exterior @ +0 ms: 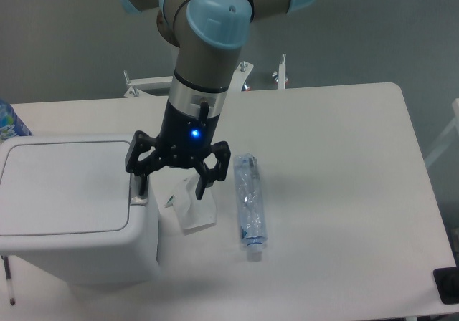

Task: Open the trash can
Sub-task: 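Press down on the grey button with the gripper finger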

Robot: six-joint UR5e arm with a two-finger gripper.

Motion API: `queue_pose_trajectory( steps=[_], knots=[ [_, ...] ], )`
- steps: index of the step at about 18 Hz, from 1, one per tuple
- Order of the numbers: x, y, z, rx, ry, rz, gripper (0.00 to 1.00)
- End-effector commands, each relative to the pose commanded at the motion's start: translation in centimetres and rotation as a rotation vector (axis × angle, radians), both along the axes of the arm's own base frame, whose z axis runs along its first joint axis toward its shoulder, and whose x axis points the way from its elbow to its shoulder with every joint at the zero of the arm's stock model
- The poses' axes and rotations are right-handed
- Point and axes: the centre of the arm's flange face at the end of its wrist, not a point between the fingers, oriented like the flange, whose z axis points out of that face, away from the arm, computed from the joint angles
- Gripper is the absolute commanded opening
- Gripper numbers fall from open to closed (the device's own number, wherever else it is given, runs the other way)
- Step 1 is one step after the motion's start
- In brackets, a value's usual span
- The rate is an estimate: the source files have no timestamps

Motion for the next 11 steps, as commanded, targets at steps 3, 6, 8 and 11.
queue_pose_trajectory(
  steps=[3,6,8,11],
  knots=[
    [-0.1,0.1,-0.2,-0.002,-0.002,0.000,1.00],
    [-0.1,0.2,-0.1,0.007,0.005,0.001,1.00],
    [-0.2,0.2,0.4,0.014,0.013,0.001,1.00],
    [-0.4,0.2,2.8,0.048,0.039,0.007,1.00]
  ],
)
